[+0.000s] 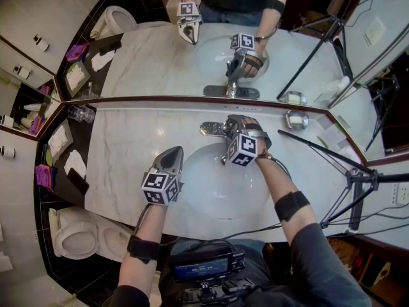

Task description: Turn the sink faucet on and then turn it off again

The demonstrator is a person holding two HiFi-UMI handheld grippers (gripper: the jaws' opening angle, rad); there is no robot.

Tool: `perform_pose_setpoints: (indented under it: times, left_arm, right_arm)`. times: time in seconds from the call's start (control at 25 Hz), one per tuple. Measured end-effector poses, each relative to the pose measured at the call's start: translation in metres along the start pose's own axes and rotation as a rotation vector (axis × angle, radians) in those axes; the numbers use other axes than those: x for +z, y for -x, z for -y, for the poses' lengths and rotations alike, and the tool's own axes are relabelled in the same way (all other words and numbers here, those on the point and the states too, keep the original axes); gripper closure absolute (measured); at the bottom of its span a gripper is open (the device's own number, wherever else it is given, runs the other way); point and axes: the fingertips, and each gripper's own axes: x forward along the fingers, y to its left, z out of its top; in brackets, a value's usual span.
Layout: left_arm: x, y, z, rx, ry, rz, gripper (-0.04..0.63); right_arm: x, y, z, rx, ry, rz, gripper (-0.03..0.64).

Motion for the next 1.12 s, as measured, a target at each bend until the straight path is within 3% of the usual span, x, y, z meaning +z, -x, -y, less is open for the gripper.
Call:
perform_pose_setpoints:
  times: [0.32,0.76,1.12]
  left_arm:
    - [0.003,0.002,-0.001,0.001,0.002,0.009,0.595]
    - [0.004,0.006,-0.003,0.007,0.007,0.019,0.595]
    - [0.011,0.007,0.003,-0.002,0.012,0.035,0.595]
  right_arm:
    - [-0.009,-0.004,0.009,0.081,-0.182,-0.006,0.348]
    - [-0.010,-0.004,0.008,0.079,-0.177,-0.023,0.344]
    - [-0.009,0.012,0.002,0.048,-0.107,-0.060,0.345]
